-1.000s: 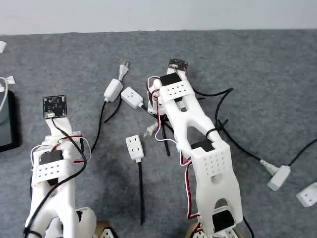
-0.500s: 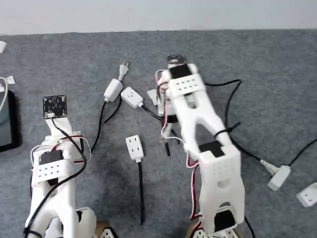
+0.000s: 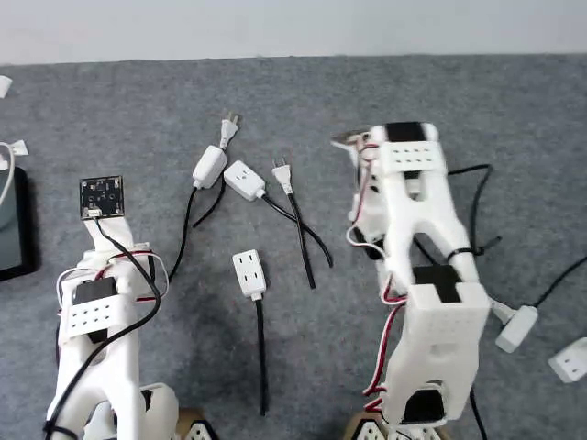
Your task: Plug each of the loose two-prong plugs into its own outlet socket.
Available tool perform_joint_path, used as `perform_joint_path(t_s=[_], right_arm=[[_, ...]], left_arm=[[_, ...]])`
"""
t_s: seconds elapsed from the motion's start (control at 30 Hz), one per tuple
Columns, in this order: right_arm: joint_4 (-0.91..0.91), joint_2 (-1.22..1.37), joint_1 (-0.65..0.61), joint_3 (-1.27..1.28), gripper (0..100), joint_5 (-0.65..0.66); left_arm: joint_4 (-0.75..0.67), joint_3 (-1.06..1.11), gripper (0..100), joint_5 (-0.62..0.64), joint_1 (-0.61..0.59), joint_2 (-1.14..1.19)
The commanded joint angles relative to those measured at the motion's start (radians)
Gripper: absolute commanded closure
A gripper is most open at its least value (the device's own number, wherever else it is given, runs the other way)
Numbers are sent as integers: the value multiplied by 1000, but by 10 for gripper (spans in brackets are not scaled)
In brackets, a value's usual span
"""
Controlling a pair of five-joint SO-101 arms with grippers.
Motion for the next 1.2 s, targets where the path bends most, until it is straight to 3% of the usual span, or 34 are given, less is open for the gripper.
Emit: perform_joint_path(t_s=[0.0, 0.1, 0.17, 0.27, 0.37, 0.5, 0.67, 0.93, 1.03, 1.17], right_arm=[[-45, -35, 13, 32, 906, 15], [-56, -16, -2, 37, 801, 12], [-56, -22, -5, 17, 785, -28], [-51, -38, 12, -29, 849, -124], [-47, -56, 42, -41, 986, -201], [-7, -58, 61, -26, 994, -269], [-76, -108, 51, 147, 990, -281], [-427, -564, 64, 658, 990, -390], [-515, -578, 36, 746, 985, -394], [-478, -492, -36, 730, 885, -420]], left_arm=[[-29, -36, 981, -6, 9, -17], [-29, -36, 981, -6, 9, -17], [-29, -36, 981, -8, 9, -17], [-29, -36, 981, -8, 9, -17], [-29, -36, 981, -8, 9, -17], [-29, -36, 981, -8, 9, -17], [-29, -36, 981, -8, 9, -17], [-29, -36, 981, -8, 9, -17], [-29, -36, 981, -8, 9, -17], [-29, -36, 981, -8, 9, -17]])
